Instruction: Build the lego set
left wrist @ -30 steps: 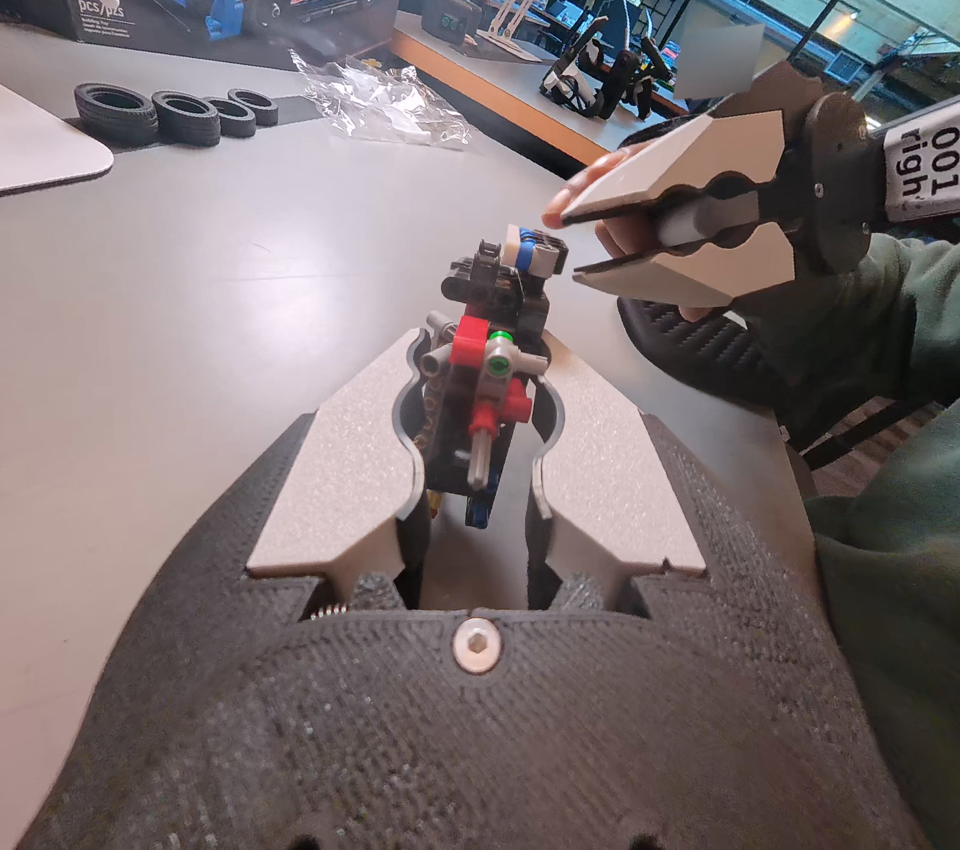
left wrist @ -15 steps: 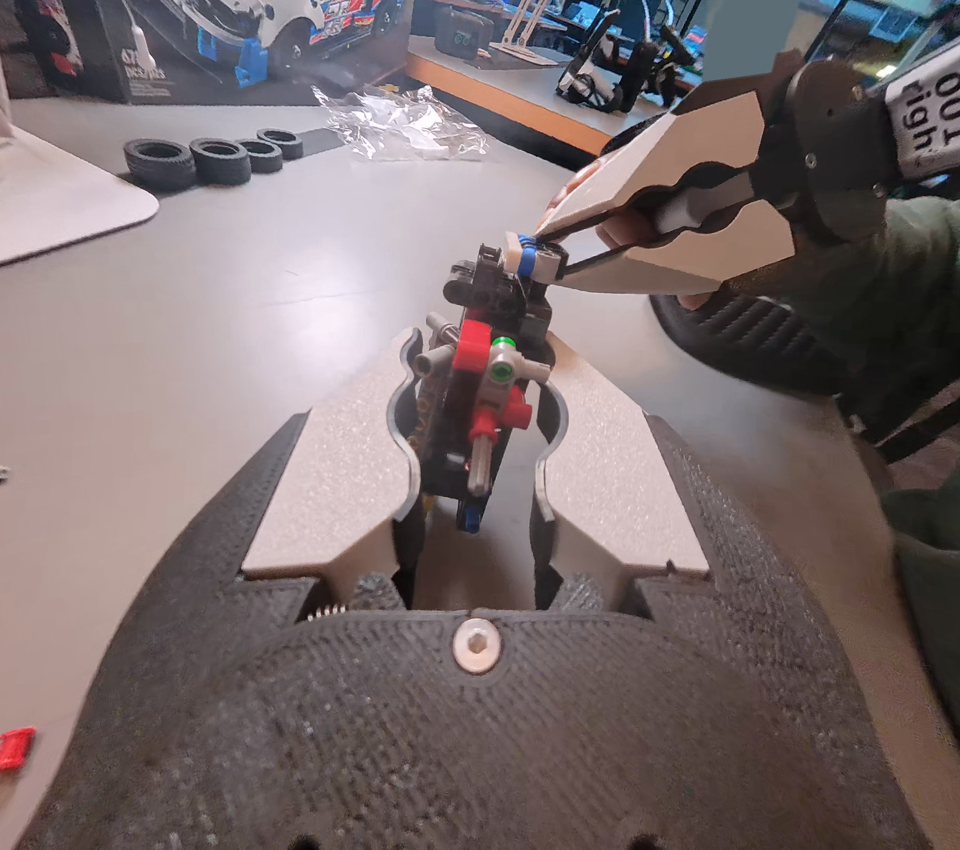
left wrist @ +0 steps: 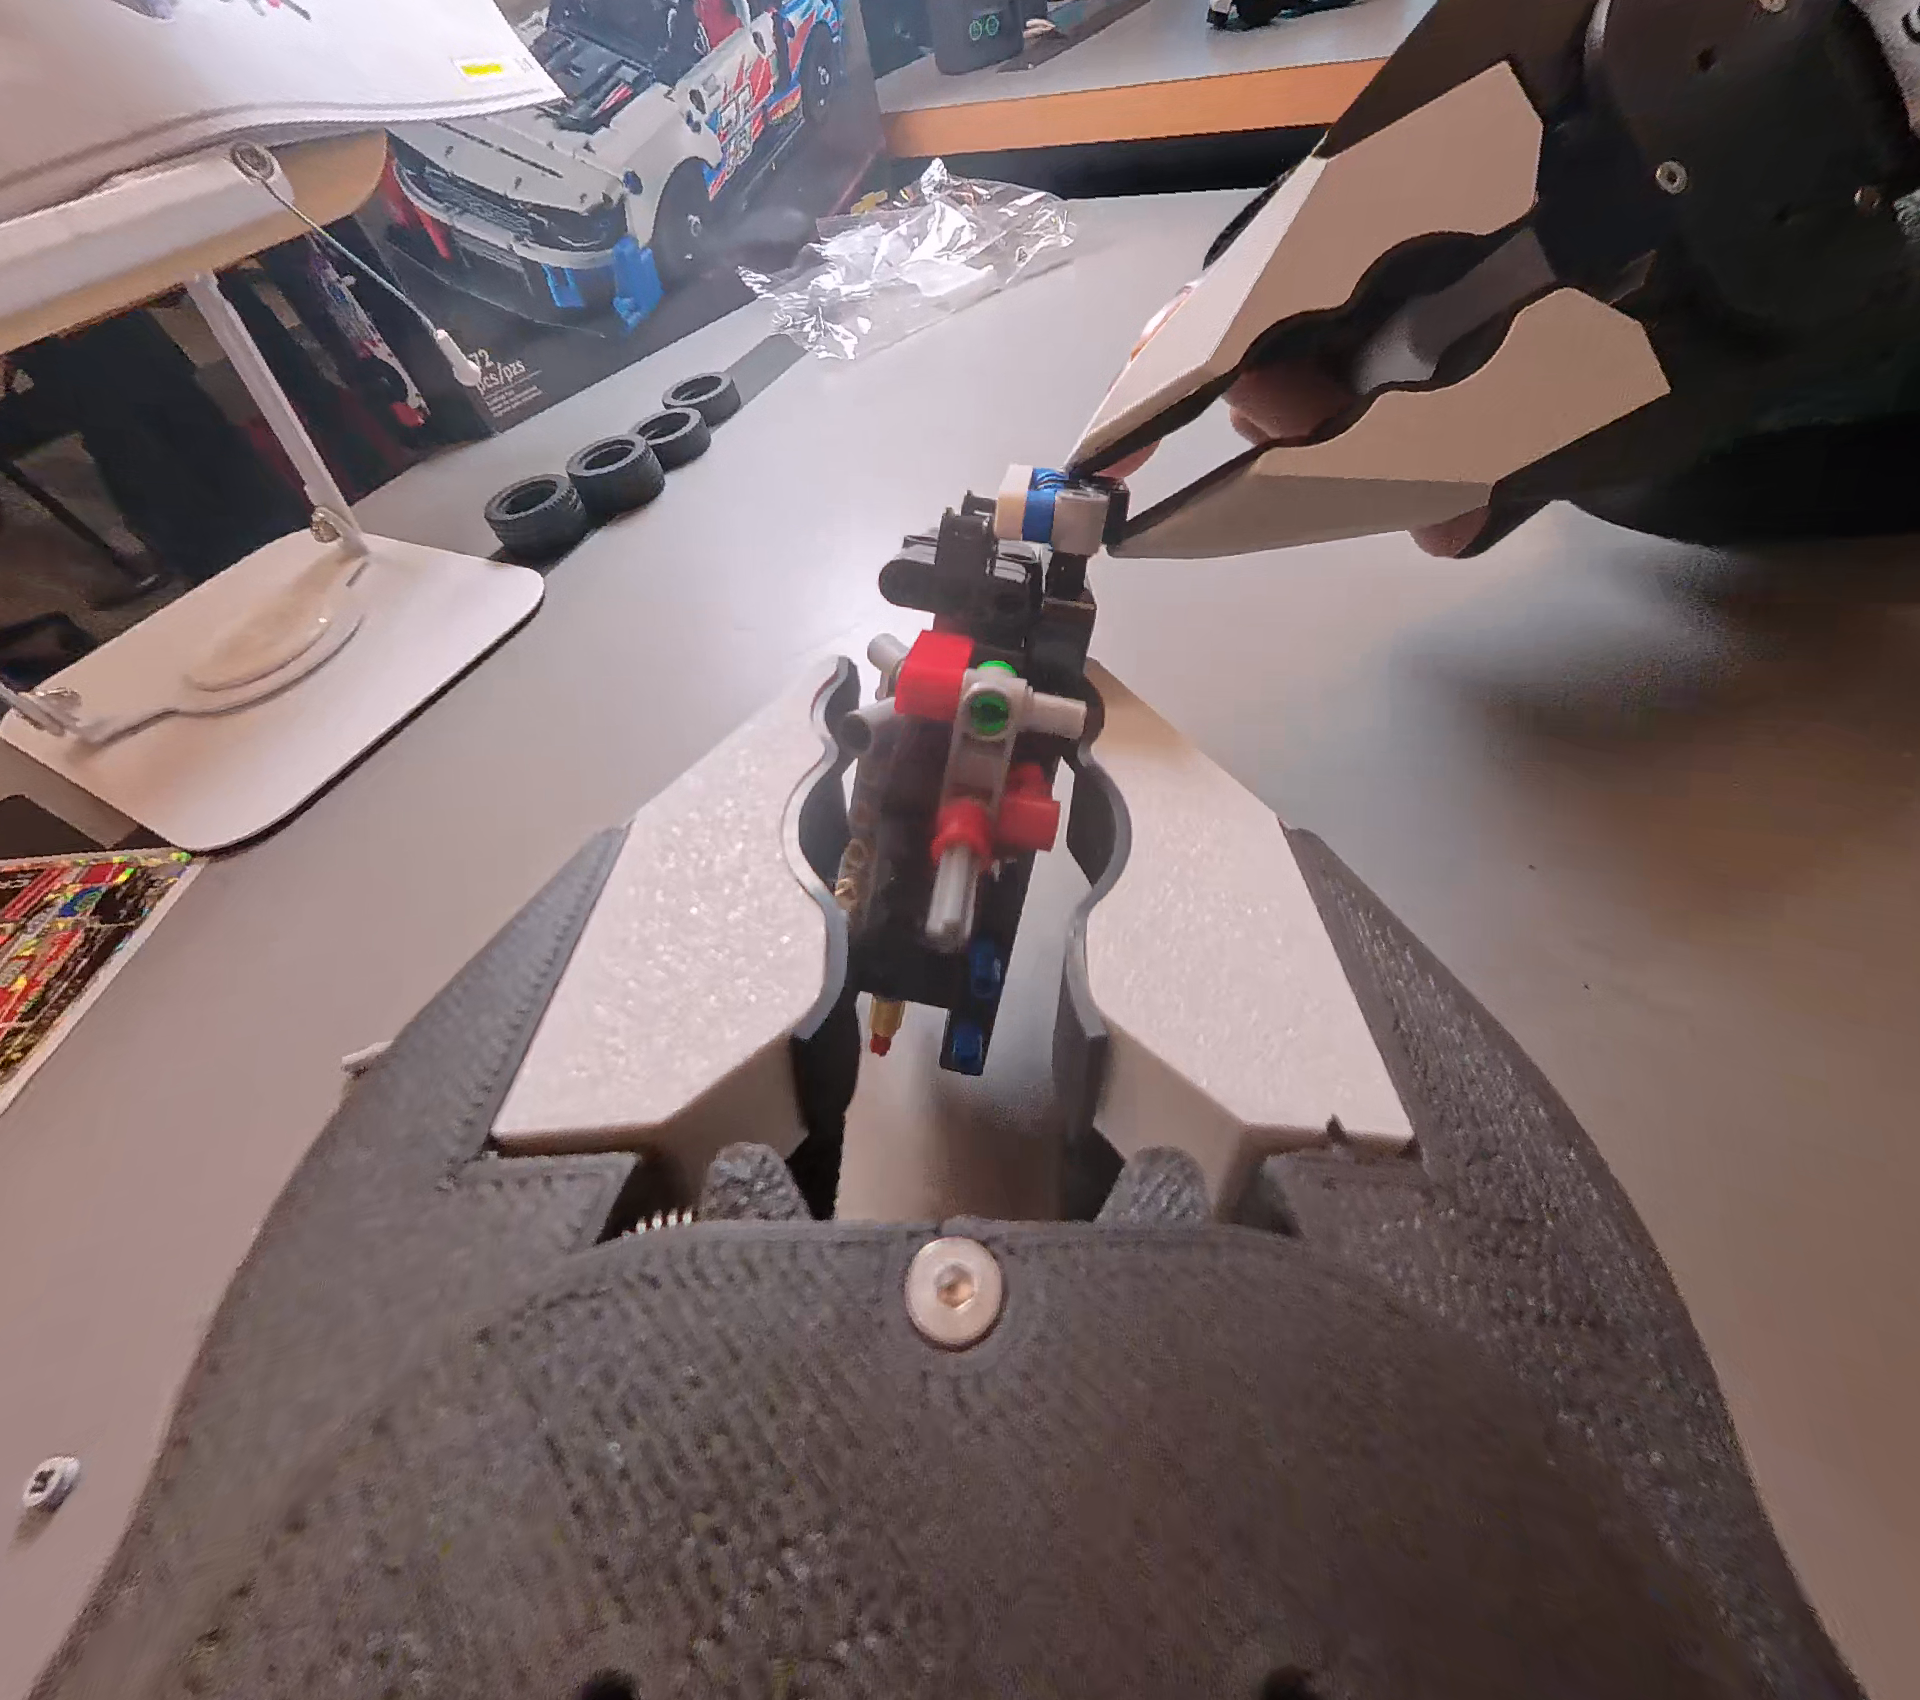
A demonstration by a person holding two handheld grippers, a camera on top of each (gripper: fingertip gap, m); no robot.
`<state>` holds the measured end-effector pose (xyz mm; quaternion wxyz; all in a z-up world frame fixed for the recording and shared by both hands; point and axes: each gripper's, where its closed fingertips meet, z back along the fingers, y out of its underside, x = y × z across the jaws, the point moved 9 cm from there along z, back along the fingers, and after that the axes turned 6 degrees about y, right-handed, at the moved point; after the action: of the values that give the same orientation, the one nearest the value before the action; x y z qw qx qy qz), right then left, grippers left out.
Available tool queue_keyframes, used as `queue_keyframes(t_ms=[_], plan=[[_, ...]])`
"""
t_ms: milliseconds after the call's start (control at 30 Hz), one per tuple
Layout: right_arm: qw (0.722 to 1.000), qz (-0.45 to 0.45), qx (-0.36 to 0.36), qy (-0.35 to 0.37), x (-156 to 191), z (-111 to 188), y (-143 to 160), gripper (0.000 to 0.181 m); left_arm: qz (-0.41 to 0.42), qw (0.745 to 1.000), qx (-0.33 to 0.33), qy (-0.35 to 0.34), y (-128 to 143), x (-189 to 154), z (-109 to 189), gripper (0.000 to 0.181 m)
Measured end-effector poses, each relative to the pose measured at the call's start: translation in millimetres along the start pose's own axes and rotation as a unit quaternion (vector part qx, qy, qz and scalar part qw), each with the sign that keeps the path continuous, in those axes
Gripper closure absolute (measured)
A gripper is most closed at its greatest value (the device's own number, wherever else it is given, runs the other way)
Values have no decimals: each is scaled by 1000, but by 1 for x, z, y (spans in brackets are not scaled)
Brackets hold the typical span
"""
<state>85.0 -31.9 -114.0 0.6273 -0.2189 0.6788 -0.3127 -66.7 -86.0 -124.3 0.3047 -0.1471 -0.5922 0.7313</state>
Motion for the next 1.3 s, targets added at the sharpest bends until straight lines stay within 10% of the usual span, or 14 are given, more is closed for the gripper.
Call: queue_keyframes(t_ms=[1300], plan=[[998, 48, -41, -25, 24, 9, 1, 172, -162, 984, 73, -6, 3, -23, -2, 136]])
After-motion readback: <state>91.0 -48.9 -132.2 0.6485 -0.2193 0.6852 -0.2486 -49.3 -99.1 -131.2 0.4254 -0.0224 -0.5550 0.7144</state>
